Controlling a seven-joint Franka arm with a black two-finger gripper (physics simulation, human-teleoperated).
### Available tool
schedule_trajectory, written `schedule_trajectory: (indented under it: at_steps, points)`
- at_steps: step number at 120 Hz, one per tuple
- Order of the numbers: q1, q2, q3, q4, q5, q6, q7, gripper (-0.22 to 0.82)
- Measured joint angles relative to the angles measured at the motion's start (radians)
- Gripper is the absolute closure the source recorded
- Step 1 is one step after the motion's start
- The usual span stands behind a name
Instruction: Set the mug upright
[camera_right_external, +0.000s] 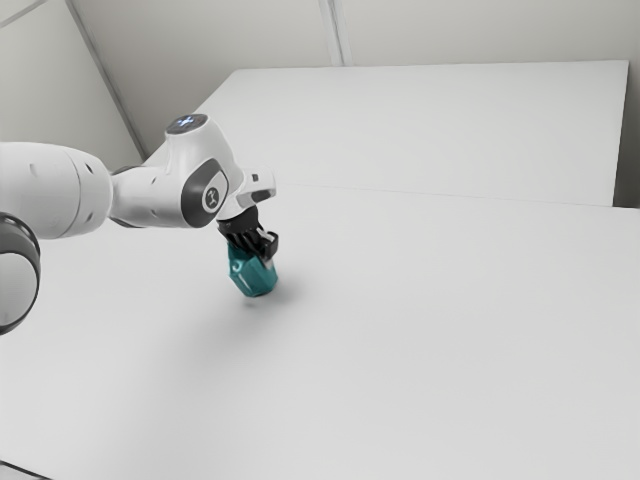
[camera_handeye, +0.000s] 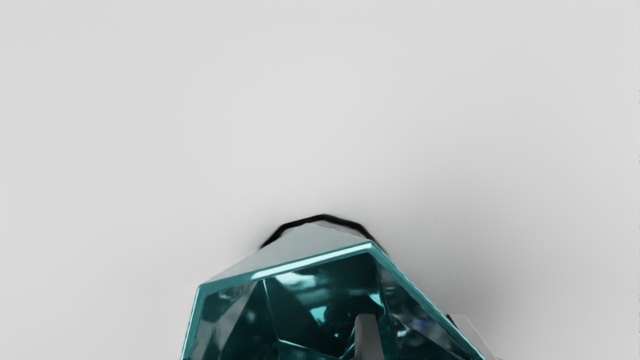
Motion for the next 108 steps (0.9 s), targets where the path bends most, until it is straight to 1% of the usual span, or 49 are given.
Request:
schedule_trajectory:
  at_steps: [25,47,61,81,108]
  points:
    - [-0.002,-0.035,0.002,0.005,-0.004,-0.004,0.004,0.44]
    - [-0.003,-0.095,0.015,0.035,0.009,-0.030,0.010,0.23]
    - [-0.003,-0.120,0.017,0.075,0.026,-0.063,0.015,0.14]
    - [0.000,-0.158,0.015,0.169,0.095,-0.155,0.022,0.08]
    - [-0.003,-0.218,0.012,0.268,0.189,-0.297,0.027,0.04]
